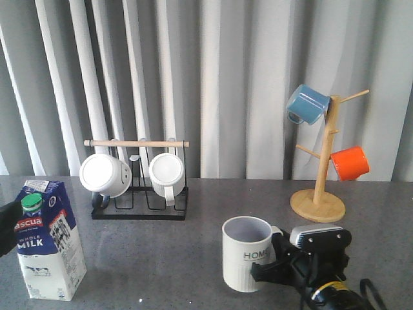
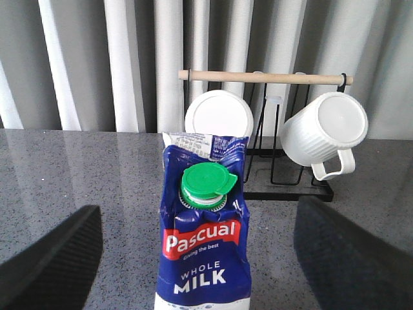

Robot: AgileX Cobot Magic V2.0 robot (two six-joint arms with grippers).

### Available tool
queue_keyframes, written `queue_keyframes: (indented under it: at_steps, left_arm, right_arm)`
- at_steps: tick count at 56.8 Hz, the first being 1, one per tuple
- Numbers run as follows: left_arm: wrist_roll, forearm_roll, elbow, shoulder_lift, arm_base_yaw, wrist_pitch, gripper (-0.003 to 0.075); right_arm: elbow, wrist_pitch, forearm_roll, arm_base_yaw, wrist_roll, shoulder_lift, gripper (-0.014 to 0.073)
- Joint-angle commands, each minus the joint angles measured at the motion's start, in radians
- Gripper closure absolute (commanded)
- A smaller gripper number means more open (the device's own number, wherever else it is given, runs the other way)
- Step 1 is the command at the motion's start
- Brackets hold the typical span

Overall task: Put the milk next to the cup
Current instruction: 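Push the white HOME mug with the right gripper toward the milk carton, then release the mug and withdraw the right gripper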

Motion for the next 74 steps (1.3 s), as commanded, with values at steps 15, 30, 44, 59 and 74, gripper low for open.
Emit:
queue_keyframes:
  at_steps: [15,30,44,59,74]
  left_arm:
    - [-0.001,-0.004,-0.036,-0.012,-0.006,-0.068,0.0146]
    - [-0.001,-0.004,-0.036,-0.012,-0.006,-0.068,0.0146]
    - [-0.001,-0.004,-0.036,-0.012,-0.006,-0.067,0.0146]
    - [-0.001,-0.004,-0.036,-0.012,-0.006,-0.061,0.0146]
    - [-0.001,-0.004,-0.036,-0.012,-0.006,-0.061,0.0146]
  right_arm:
    - [-0.144,-0.036,0.219,0.158,-0.061,0.090,0.0524]
    - [-0.103,-0.045,0.222,0.174,-0.063,0.095,0.0386]
    - [0.087,-0.128,0.168,0.156,-0.077,-0.032,0.0270]
    - [0.182,0.136,-0.089,-0.004,-0.127,-0.324,0.0262]
    - [0.121,0.387,-0.192,-0.229,-0.053,-0.619,0.0262]
